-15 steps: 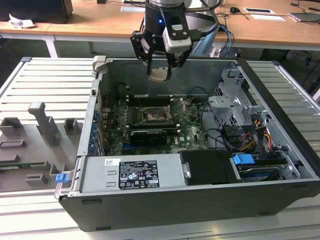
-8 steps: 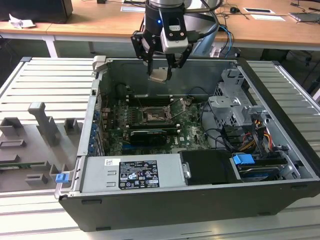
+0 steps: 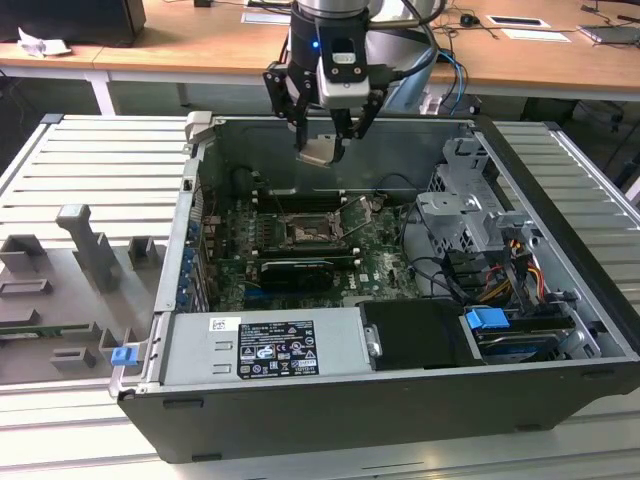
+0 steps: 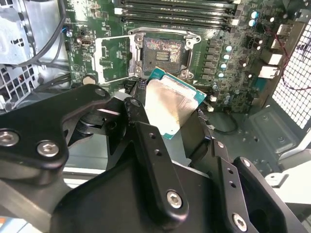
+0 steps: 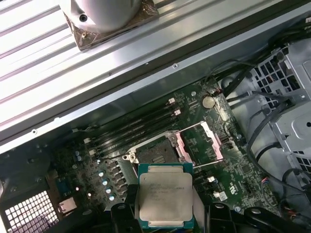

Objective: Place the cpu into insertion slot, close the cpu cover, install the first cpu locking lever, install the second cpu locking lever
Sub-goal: 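Place the cpu into insertion slot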

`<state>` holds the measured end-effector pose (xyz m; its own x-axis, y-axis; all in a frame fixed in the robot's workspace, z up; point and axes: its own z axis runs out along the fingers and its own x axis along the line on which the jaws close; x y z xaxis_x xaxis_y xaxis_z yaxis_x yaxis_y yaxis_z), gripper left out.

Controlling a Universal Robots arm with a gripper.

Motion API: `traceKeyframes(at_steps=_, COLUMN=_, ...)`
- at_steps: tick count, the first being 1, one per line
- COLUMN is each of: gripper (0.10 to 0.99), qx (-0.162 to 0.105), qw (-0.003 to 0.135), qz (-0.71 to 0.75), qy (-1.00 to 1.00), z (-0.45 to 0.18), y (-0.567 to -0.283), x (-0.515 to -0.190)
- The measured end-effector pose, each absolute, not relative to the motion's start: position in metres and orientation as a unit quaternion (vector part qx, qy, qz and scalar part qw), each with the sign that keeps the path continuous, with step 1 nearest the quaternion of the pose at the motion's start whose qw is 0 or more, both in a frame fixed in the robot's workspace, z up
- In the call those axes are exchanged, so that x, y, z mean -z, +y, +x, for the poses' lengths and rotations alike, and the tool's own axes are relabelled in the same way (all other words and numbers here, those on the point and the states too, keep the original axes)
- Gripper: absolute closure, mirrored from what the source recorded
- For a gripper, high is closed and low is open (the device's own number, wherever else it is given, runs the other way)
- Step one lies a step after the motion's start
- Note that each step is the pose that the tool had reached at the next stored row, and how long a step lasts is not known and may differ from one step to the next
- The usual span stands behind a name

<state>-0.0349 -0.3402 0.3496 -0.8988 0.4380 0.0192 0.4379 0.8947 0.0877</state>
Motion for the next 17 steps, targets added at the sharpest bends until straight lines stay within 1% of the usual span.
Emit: traceKeyframes(at_steps=17, gripper=0.557, qx=-0.045, qw=0.004, qz=0.304, qy=0.952, z=-0.0350, y=-0.3402, x=-0.3479)
